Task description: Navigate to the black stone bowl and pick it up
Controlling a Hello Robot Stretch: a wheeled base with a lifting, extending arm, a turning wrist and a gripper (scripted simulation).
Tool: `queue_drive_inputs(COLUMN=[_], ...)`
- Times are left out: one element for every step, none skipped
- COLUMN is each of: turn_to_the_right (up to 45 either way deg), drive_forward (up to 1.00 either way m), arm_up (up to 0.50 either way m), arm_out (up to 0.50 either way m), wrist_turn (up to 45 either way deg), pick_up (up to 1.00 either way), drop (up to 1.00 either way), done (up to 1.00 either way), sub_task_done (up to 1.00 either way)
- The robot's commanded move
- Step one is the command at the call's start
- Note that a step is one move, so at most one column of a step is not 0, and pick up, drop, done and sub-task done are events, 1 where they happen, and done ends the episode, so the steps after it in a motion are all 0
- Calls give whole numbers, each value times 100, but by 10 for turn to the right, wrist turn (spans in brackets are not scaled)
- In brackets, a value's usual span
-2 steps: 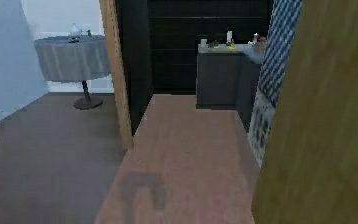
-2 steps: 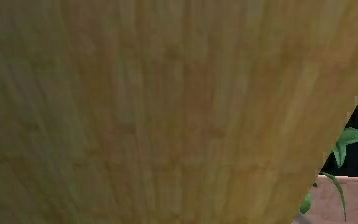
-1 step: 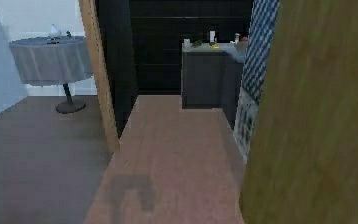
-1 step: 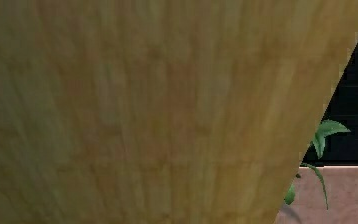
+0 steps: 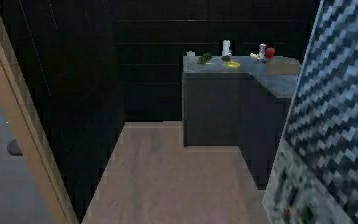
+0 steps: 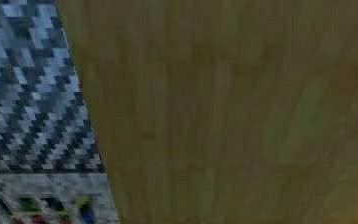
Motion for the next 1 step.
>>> queue_drive_inputs(turn_to_the_right=[0], drive_forward=[90], arm_up=[0], arm_out=[0], wrist_turn=[0], pick_up=[0], drop=[0], done=[0], sub_task_done=[0])
